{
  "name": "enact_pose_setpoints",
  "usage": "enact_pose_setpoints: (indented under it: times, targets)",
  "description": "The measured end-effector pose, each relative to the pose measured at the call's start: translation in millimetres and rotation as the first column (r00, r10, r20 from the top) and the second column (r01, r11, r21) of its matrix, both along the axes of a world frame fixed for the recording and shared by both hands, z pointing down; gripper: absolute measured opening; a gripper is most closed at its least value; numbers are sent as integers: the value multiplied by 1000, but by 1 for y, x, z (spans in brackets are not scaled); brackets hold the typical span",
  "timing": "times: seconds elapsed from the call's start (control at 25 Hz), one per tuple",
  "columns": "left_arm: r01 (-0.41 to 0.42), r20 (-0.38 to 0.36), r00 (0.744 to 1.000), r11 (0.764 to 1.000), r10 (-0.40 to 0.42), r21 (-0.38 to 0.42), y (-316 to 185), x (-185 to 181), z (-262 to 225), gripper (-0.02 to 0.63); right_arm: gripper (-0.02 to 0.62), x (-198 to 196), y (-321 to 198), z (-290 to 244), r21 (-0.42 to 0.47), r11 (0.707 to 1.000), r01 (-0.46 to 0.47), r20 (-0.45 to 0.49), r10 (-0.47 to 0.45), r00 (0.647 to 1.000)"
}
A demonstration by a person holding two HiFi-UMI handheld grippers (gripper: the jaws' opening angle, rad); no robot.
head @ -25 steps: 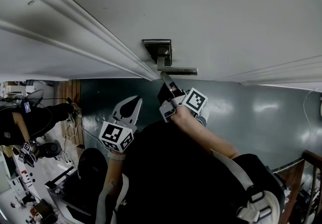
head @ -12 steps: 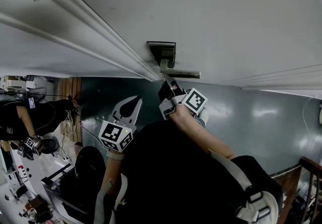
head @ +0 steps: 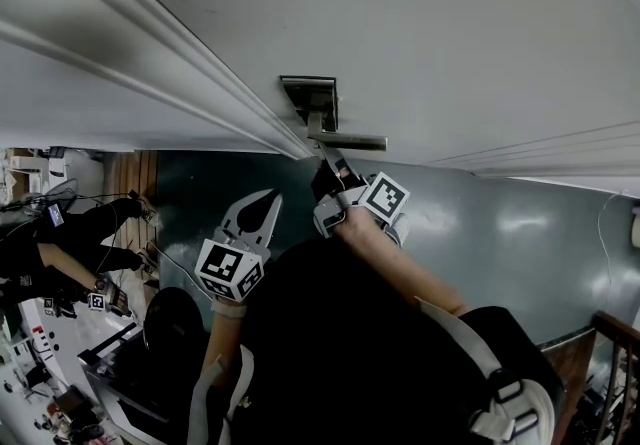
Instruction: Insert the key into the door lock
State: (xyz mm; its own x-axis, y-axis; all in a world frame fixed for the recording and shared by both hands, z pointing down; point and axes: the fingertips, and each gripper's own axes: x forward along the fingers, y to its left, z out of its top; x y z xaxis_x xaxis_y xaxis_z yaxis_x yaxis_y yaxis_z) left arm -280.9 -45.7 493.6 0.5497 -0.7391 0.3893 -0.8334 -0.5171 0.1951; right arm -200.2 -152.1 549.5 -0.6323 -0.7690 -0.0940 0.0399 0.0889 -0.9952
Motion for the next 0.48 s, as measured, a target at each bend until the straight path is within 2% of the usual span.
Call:
enact_pose_setpoints:
  times: [0.24, 0.48]
  targets:
    - [-3, -26, 1000, 1000, 3, -2, 2, 22, -1, 9, 60, 26, 10, -4, -1, 1000, 4, -4, -4, 1000]
    - [-20, -68, 997, 1000, 20, 4, -1, 55, -5, 9, 47, 71, 19, -4, -11, 1000, -4, -92, 3, 996]
